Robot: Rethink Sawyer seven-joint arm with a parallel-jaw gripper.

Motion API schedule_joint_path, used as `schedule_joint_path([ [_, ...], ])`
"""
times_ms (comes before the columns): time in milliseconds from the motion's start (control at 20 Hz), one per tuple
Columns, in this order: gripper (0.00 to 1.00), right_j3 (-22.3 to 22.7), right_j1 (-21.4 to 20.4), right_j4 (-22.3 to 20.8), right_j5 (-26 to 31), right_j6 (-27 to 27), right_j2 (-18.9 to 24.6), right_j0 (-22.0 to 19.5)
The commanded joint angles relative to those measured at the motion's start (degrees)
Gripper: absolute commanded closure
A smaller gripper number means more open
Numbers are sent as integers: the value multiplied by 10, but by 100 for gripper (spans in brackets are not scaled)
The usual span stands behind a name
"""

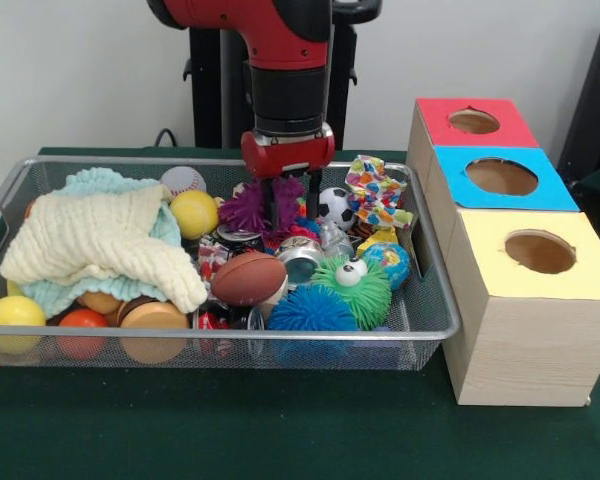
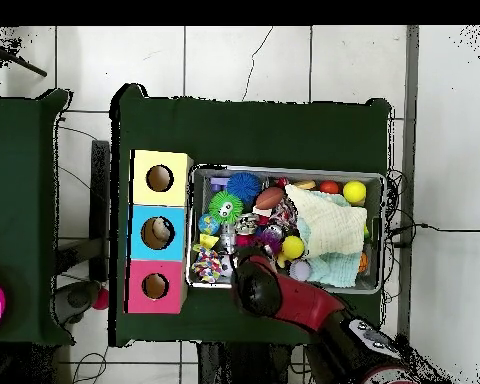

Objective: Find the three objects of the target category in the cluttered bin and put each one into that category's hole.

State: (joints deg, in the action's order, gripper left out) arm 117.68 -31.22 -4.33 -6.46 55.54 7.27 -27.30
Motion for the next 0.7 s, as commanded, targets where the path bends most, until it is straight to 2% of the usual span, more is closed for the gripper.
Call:
schedule_joint_path([
  [50,0,-11,26,37,10,176,70,-18],
  [250,0,2,25,58,45,182,84,-23],
  [400,0,13,18,71,52,187,94,-27],
  [700,0,18,3,78,69,162,87,-16],
])
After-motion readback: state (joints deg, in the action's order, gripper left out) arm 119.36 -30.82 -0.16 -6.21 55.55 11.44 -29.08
